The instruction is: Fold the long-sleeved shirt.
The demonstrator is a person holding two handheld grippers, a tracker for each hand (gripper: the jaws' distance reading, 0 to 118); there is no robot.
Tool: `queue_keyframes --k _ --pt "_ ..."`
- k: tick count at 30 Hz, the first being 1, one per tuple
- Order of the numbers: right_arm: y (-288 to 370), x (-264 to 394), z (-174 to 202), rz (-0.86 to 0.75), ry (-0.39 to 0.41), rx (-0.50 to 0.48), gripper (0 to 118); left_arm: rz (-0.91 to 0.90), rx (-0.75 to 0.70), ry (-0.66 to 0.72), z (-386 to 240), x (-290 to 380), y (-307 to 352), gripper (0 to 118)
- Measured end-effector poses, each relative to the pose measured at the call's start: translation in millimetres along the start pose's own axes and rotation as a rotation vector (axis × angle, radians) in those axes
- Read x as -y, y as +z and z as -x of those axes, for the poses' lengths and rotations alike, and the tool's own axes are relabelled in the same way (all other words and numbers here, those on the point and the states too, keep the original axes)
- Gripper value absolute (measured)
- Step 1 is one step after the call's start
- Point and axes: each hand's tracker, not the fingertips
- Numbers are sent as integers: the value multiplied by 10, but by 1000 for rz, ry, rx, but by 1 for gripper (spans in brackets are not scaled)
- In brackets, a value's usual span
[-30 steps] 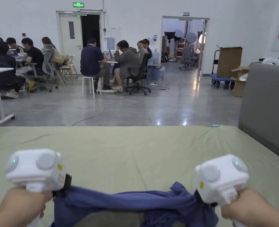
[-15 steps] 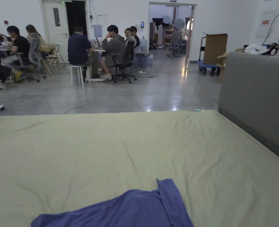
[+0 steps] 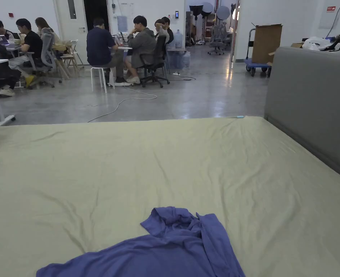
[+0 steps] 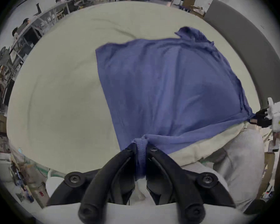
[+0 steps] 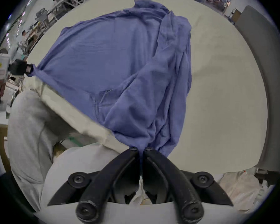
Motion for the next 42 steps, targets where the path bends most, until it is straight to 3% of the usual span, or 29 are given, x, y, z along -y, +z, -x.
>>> queue_keyframes --k 5,8,9,11,12,13,15,17,20,21,22,23,24,26,27,30,35,42 --pt "-155 -91 -74 29 -50 -30 1 9 1 39 30 18 -199 7" --pt "-121 -134 -165 58 -140 -81 11 22 2 53 -3 -7 -154 9" --pt "-67 -131 -203 66 -177 -109 23 30 -4 38 -15 -27 -115 25" --pt "142 -153 -264 50 -210 -157 63 -26 -49 40 -14 -43 101 99" --pt "308 -142 -265 4 -214 -147 87 -73 -49 60 -12 -42 241 118" --pt "485 -117 -282 -69 -209 -127 93 -137 -7 72 -16 -26 402 112" --pt "866 -88 -282 -195 -181 -117 93 -254 51 106 -26 11 794 115" --pt "1131 -61 -250 -264 -206 -108 93 -275 75 108 -95 64 976 116" --pt "1270 -53 -170 -301 -246 -140 92 -242 112 74 -339 210 1019 79" --pt "1241 -37 -123 -331 -258 -161 90 -259 115 52 -432 258 1021 79" --pt "1219 -3 -70 -357 -249 -156 78 -278 83 34 -338 246 883 27" --pt "1184 3 13 -372 -226 -127 47 -299 54 33 -388 277 868 0" --pt "1108 -3 98 -366 -202 -75 0 -277 68 36 -405 274 840 0" --pt "1032 -9 220 -337 -178 -72 0 -250 160 66 -390 236 803 0" --pt "992 -21 253 -324 -164 -119 0 -260 169 93 -354 183 801 0" --pt "853 -75 335 -293 -188 -226 0 -282 109 87 -255 -64 807 0" --pt "720 -199 391 -270 -162 -185 0 -307 63 108 -49 -491 747 0" --pt "527 -344 345 -232 -178 -207 0 -304 98 134 -28 -660 530 0"
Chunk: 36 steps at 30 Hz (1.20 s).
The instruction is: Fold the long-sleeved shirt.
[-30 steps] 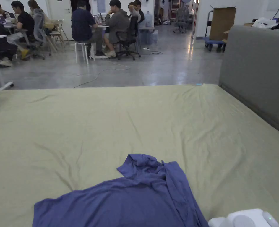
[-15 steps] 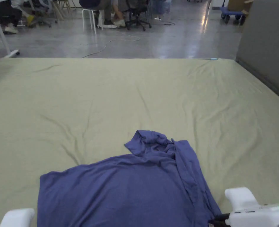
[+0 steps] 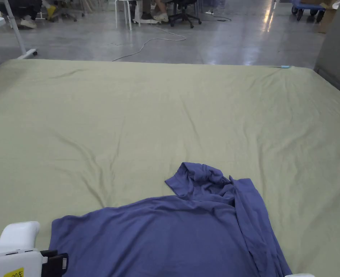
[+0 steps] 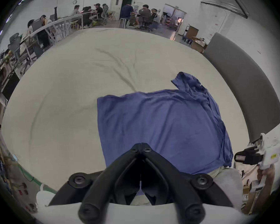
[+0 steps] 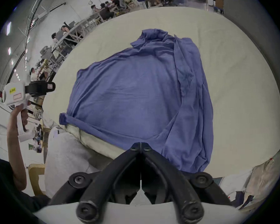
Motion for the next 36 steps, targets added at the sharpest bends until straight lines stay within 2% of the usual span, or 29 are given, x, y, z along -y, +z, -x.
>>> queue_keyframes --k 5,6,7,8,9,10,11,12,14,16,17,18,19,20,21,22,24,25,26,27,28,29,30,33,34,36 --pt "-74 -44 -10 13 -3 -4 0 29 -15 1 44 -108 -253 0" --pt "-84 -44 -10 15 -5 -11 0 26 -12 11 68 -166 -307 8" --pt "-95 -45 -10 17 -6 -14 0 20 -12 20 97 -236 -366 32" --pt "-103 -44 -2 18 -4 -17 0 -2 -47 17 136 -334 -441 48" --pt "-110 -43 6 21 -1 -18 0 -13 -105 -13 165 -439 -553 48" --pt "-115 -43 9 24 1 -17 0 -2 -136 -35 204 -528 -694 101" --pt "-133 -49 -3 26 0 -17 0 -138 -43 -77 250 -638 -812 117" --pt "-137 -50 -9 27 -4 -19 0 -69 -133 -63 315 -746 -931 108" --pt "-146 -59 -39 28 -16 -22 0 -23 -224 -46 441 -901 -1264 114" --pt "-163 -88 -85 32 -26 -13 0 44 -268 -57 569 -933 -1539 112" --pt "-164 -110 -108 32 -31 5 0 96 -278 -75 618 -936 -1682 100" --pt "-159 -145 -137 32 -38 31 0 154 -303 -113 629 -903 -1792 58" --pt "-151 -192 -166 28 -43 49 0 160 -320 -151 597 -851 -1814 53" --pt "-132 -243 -197 21 -48 65 0 83 -322 -164 543 -867 -1718 44" --pt "-105 -303 -231 5 -53 77 0 84 -332 -208 468 -880 -1625 12" --pt "-84 -388 -275 -11 -64 92 0 60 -276 -254 429 -873 -1544 2" --pt "-68 -538 -344 -26 -74 109 0 39 -352 -270 232 -800 -1343 2" --pt "-69 -646 -393 -46 -86 120 0 43 -324 -265 228 -786 -1271 2" --pt "-78 -768 -456 -58 -113 115 8 39 -310 -247 257 -797 -1185 2" --pt "-101 -909 -530 -61 -126 108 54 23 -276 -200 296 -810 -1093 2" --pt "-145 -1062 -594 -66 -135 120 92 4 -242 -153 464 -884 -1125 2" --pt "-216 -1203 -641 -65 -140 142 114 -4 -228 -131 518 -923 -1049 2" --pt "-276 -1308 -685 -69 -130 157 118 -7 -215 -122 547 -954 -990 2" --pt "-487 -1666 -801 -57 -125 247 118 -33 -202 -131 526 -978 -868 2" --pt "-603 -1809 -835 -21 -107 254 118 -33 -210 -154 493 -987 -839 2" --pt "-795 -2110 -935 -14 -123 234 118 -46 -214 -183 410 -945 -786 2"
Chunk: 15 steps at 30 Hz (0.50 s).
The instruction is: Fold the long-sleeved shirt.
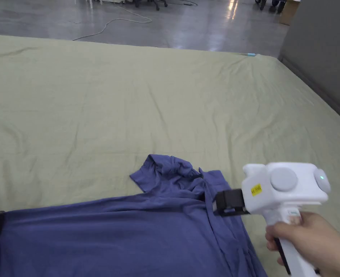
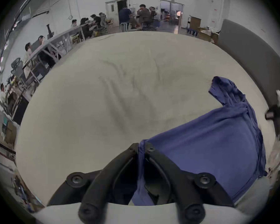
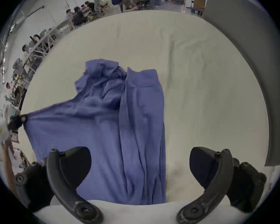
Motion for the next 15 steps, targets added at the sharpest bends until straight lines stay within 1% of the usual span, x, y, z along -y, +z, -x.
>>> queue_keyframes --k 2,3,4,5,6,7,8,9,10,11,12,13,14,15 --pt "-251 -354 28 16 -40 -14 118 0 12 3 -13 -16 45 2" --pt "-358 -491 39 38 -43 1 118 -2 15 4 -9 -26 59 2" --pt "-497 -611 78 67 -34 42 118 -4 16 5 -53 5 104 2" --pt "-615 -682 120 84 -8 87 117 -3 16 8 -53 3 119 2" --pt "-703 -698 168 103 -1 102 99 -6 13 10 -42 0 137 2" --pt "-766 -677 187 133 19 118 68 -11 15 22 -22 -4 158 2" --pt "-823 -618 213 180 22 94 24 -16 24 38 -7 11 183 2" --pt "-809 -566 243 158 13 92 5 -16 39 57 14 10 198 2" --pt "-723 -513 296 94 71 139 4 -16 50 71 39 5 211 2" --pt "-672 -457 323 94 115 131 4 -20 61 81 62 0 224 2" --pt "-628 -412 314 102 127 109 3 -22 68 92 73 4 245 2" --pt "-528 -362 256 92 79 62 2 -26 77 105 90 -10 273 2" --pt "-380 -320 200 45 43 37 2 -31 85 116 103 -29 319 2" --pt "-227 -307 158 -4 36 23 2 -41 95 130 111 -50 375 2"
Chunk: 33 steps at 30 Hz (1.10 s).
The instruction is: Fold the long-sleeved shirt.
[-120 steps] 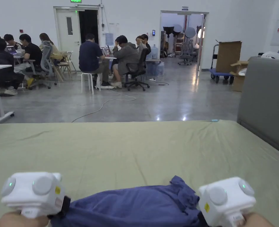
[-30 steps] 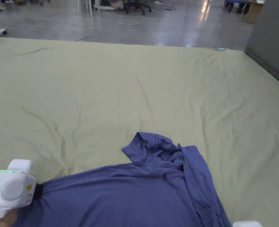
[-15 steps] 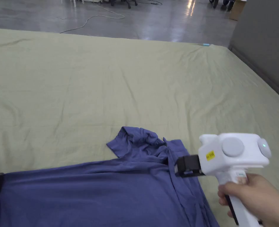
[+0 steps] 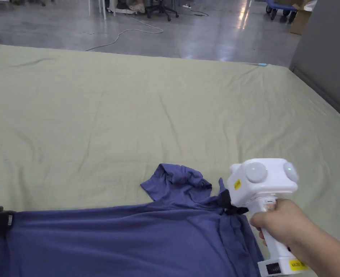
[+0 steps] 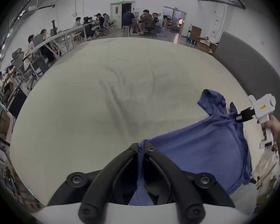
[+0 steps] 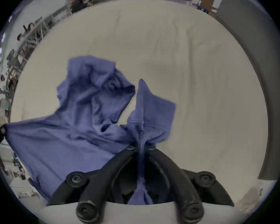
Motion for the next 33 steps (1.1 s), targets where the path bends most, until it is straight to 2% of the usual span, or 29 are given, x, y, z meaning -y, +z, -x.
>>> queue_keyframes --k 4,6,10,13,15,16,17,19,21,22,25,26,28,31,33 --pt "941 60 -157 -162 25 -71 2 -89 64 33 -89 -207 420 2" --pt "1459 85 -190 -242 56 -65 2 -137 102 28 -179 -371 676 2" --pt "2442 36 -194 -391 139 -11 2 -248 102 -68 -434 -854 1225 2" --pt "3125 -165 -174 -490 141 5 2 -331 110 -111 -555 -1368 1572 2" --pt "3509 -390 -151 -542 176 60 2 -377 132 -101 -582 -1770 1761 2" --pt "3697 -547 -137 -579 166 96 2 -394 129 -113 -601 -1998 1851 2" --pt "3865 -716 -130 -600 178 134 2 -436 92 -131 -636 -2227 1937 2" --pt "4144 -1060 -130 -636 144 165 2 -516 -8 -190 -726 -2660 2083 2" --pt "4372 -1431 -94 -671 115 196 2 -556 -24 -166 -778 -3073 2190 2" --pt "4483 -1649 -67 -677 115 196 2 -571 -28 -154 -801 -3319 2232 2" --pt "4715 -2198 -19 -722 125 293 2 -611 -62 -125 -848 -3904 2288 2" --pt "4779 -2341 -49 -747 58 287 2 -615 -91 -128 -885 -4065 2292 2" --pt "4864 -2594 -109 -753 0 265 2 -619 -129 -126 -948 -4329 2304 2" --pt "4925 -2821 -148 -792 -21 247 2 -657 -128 -110 -897 -4690 2258 2" --pt "4852 -2902 -181 -803 -25 253 2 -667 -107 -91 -969 -4670 2194 2"
